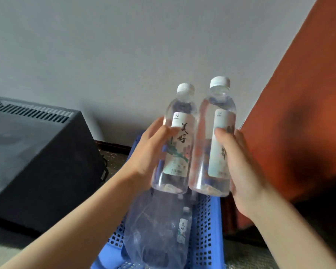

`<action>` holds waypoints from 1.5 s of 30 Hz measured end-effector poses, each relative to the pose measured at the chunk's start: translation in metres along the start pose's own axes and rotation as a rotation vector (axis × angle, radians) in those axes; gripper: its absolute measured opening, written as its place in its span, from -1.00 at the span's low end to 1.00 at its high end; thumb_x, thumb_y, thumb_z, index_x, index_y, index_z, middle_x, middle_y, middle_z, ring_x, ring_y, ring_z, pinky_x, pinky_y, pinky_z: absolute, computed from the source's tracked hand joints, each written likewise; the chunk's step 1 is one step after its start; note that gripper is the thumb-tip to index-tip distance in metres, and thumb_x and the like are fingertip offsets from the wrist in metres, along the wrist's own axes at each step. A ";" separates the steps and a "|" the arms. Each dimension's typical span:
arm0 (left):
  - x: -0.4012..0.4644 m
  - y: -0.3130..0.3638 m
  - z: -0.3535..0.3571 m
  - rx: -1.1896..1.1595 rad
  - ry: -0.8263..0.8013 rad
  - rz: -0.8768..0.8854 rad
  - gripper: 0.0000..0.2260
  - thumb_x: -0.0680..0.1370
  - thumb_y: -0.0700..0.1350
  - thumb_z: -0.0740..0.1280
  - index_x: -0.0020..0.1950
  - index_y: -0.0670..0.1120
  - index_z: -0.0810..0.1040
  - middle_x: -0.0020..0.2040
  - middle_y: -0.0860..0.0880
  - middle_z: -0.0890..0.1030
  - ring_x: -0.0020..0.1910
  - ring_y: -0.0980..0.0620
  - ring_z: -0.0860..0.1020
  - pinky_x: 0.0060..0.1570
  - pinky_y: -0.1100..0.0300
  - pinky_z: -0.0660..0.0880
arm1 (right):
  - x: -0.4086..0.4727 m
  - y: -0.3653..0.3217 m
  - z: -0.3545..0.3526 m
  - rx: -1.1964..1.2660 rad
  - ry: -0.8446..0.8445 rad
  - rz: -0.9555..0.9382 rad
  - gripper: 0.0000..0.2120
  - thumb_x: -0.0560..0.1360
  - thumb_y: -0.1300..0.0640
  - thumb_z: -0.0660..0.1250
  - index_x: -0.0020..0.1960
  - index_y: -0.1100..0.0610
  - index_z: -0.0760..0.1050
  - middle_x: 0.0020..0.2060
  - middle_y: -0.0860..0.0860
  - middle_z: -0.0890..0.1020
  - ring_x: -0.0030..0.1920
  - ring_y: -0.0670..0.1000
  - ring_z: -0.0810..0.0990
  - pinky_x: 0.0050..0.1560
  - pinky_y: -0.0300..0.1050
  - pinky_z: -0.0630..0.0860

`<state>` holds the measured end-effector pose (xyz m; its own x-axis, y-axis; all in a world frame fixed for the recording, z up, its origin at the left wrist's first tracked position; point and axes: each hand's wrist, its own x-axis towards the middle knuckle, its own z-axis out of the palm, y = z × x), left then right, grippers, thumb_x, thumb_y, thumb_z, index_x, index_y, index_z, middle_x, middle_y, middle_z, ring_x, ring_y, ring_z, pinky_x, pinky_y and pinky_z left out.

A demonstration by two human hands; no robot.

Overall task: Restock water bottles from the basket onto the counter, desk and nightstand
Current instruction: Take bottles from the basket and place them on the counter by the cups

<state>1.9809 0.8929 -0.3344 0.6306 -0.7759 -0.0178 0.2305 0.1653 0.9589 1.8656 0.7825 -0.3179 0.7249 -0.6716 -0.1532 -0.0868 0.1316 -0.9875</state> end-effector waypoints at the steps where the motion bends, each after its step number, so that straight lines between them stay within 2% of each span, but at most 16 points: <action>1: -0.004 0.029 0.009 -0.002 0.013 0.014 -0.82 0.38 -0.11 0.23 -0.06 -0.07 0.53 -0.23 -0.09 0.59 -0.28 -0.02 0.58 -0.32 0.14 0.55 | -0.011 -0.030 -0.001 -0.001 -0.021 0.000 -0.86 0.54 0.09 0.20 0.09 0.02 0.41 -0.46 -0.22 0.63 -0.40 -0.29 0.60 -0.39 -0.36 0.49; 4: -0.020 0.117 0.043 -0.012 0.024 0.057 -0.70 0.39 -0.05 0.26 0.07 -0.11 0.51 -0.14 -0.17 0.57 -0.28 -0.04 0.58 -0.32 0.11 0.55 | -0.045 -0.113 -0.006 -0.009 -0.166 -0.065 -0.78 0.53 0.11 0.19 0.15 -0.10 0.39 -0.12 -0.13 0.66 -0.10 -0.18 0.65 -0.14 -0.22 0.54; 7: -0.042 0.208 0.087 -0.019 0.031 0.120 -0.63 0.39 0.02 0.34 0.12 -0.14 0.49 -0.16 -0.14 0.59 -0.32 0.00 0.59 -0.34 0.14 0.55 | -0.079 -0.198 -0.010 -0.033 -0.159 -0.125 -0.80 0.52 0.06 0.25 0.12 -0.10 0.37 0.03 -0.06 0.62 0.04 -0.10 0.62 0.05 -0.08 0.55; 9: -0.057 0.263 0.116 0.012 0.037 0.204 -0.70 0.43 -0.03 0.38 0.11 -0.09 0.49 -0.22 -0.02 0.64 -0.32 0.07 0.63 -0.36 0.19 0.56 | -0.101 -0.249 -0.015 -0.039 -0.154 -0.164 -0.74 0.49 0.01 0.28 0.15 -0.12 0.35 0.06 -0.06 0.59 0.05 -0.12 0.60 0.12 -0.01 0.53; 12: -0.078 0.329 0.153 0.060 0.030 0.287 -0.46 0.36 0.00 0.31 0.33 -0.03 0.38 -0.17 0.06 0.66 -0.24 0.14 0.66 -0.32 0.25 0.57 | -0.132 -0.314 -0.025 -0.076 -0.152 -0.252 -0.38 0.33 -0.12 0.35 0.33 -0.09 0.21 0.15 -0.07 0.53 0.06 -0.16 0.58 0.11 -0.01 0.53; 13: -0.084 0.346 0.163 0.073 0.022 0.307 -0.42 0.35 0.01 0.31 0.37 0.00 0.34 -0.14 0.07 0.66 -0.21 0.15 0.67 -0.30 0.26 0.57 | -0.141 -0.332 -0.030 -0.091 -0.145 -0.275 -0.33 0.32 -0.13 0.36 0.35 -0.07 0.18 0.18 -0.05 0.52 0.06 -0.14 0.59 0.13 0.02 0.52; 17: -0.111 0.396 0.201 0.101 -0.018 0.384 -0.43 0.44 0.02 0.32 0.43 0.04 0.26 -0.01 0.01 0.62 -0.15 0.16 0.66 -0.26 0.29 0.57 | -0.177 -0.386 -0.047 -0.103 -0.102 -0.368 -0.41 0.43 0.00 0.37 0.37 -0.08 0.16 0.20 0.00 0.51 0.06 -0.07 0.61 0.16 0.12 0.52; 19: -0.127 0.410 0.217 0.083 -0.032 0.413 -0.43 0.44 0.01 0.33 0.42 0.01 0.28 -0.02 -0.02 0.62 -0.16 0.13 0.66 -0.27 0.27 0.57 | -0.198 -0.402 -0.056 -0.093 -0.084 -0.401 -0.40 0.44 0.03 0.36 0.39 -0.08 0.15 0.19 -0.01 0.52 0.01 -0.12 0.63 0.14 0.09 0.53; 21: -0.143 0.420 0.232 0.095 -0.056 0.438 -0.47 0.43 0.00 0.32 0.39 -0.02 0.33 -0.07 0.00 0.64 -0.17 0.10 0.67 -0.26 0.24 0.57 | -0.222 -0.414 -0.066 -0.074 -0.064 -0.425 -0.39 0.43 0.06 0.36 0.39 -0.08 0.16 0.18 0.00 0.53 -0.08 -0.21 0.65 0.02 -0.03 0.55; 23: -0.157 0.426 0.248 0.111 -0.088 0.462 -0.50 0.43 0.00 0.30 0.35 -0.06 0.38 -0.10 0.01 0.65 -0.16 0.09 0.67 -0.24 0.24 0.57 | -0.246 -0.422 -0.079 -0.066 -0.037 -0.444 -0.45 0.44 0.08 0.36 0.34 -0.08 0.22 0.15 0.01 0.54 -0.11 -0.24 0.64 -0.13 -0.18 0.56; 25: -0.171 0.432 0.267 0.127 -0.127 0.482 -0.56 0.43 -0.02 0.31 0.30 -0.06 0.43 -0.13 0.05 0.67 -0.16 0.11 0.66 -0.24 0.26 0.56 | -0.269 -0.431 -0.094 -0.045 -0.014 -0.452 -0.56 0.45 0.12 0.34 0.26 -0.11 0.28 0.05 -0.05 0.60 -0.09 -0.21 0.65 -0.22 -0.27 0.55; 29: -0.188 0.443 0.315 0.141 -0.217 0.494 -0.64 0.45 -0.07 0.38 0.22 -0.08 0.48 -0.18 0.06 0.67 -0.19 0.12 0.66 -0.26 0.28 0.56 | -0.305 -0.451 -0.134 -0.025 0.020 -0.471 -0.69 0.48 0.14 0.31 0.10 -0.19 0.35 -0.15 -0.17 0.68 -0.15 -0.22 0.66 -0.17 -0.18 0.54; 32: -0.194 0.445 0.359 0.141 -0.251 0.469 -0.54 0.41 -0.02 0.39 0.28 -0.11 0.45 -0.13 -0.01 0.66 -0.21 0.09 0.67 -0.27 0.25 0.57 | -0.322 -0.462 -0.172 -0.020 0.062 -0.491 -0.75 0.49 0.12 0.29 0.06 -0.19 0.36 -0.04 -0.12 0.64 -0.10 -0.21 0.65 -0.10 -0.14 0.54; 38: -0.174 0.438 0.442 0.155 -0.264 0.418 -0.47 0.33 0.08 0.39 0.25 -0.10 0.48 -0.15 -0.03 0.68 -0.23 0.03 0.69 -0.31 0.15 0.59 | -0.323 -0.478 -0.249 0.009 0.115 -0.479 -0.76 0.51 0.08 0.27 0.13 -0.17 0.38 0.10 -0.07 0.61 0.09 -0.06 0.61 0.12 0.06 0.53; 41: -0.156 0.432 0.493 0.141 -0.287 0.413 -0.45 0.33 0.07 0.38 0.27 -0.13 0.48 -0.12 -0.01 0.69 -0.20 0.08 0.69 -0.27 0.25 0.60 | -0.314 -0.493 -0.299 -0.015 0.142 -0.485 -0.69 0.52 0.07 0.25 0.23 -0.14 0.33 0.14 -0.03 0.57 0.13 0.00 0.59 0.14 0.14 0.53; 45: -0.128 0.421 0.551 0.155 -0.286 0.439 -0.44 0.30 0.11 0.38 0.24 -0.10 0.52 -0.07 0.00 0.69 -0.13 0.10 0.69 -0.18 0.28 0.60 | -0.298 -0.506 -0.360 -0.058 0.157 -0.508 -0.63 0.51 0.06 0.26 0.28 -0.15 0.30 0.14 -0.08 0.58 0.15 -0.04 0.58 0.22 0.13 0.48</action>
<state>1.5889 0.7258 0.2273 0.4109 -0.7926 0.4505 -0.1346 0.4360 0.8898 1.4471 0.6532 0.2141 0.5748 -0.7418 0.3455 0.2079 -0.2760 -0.9384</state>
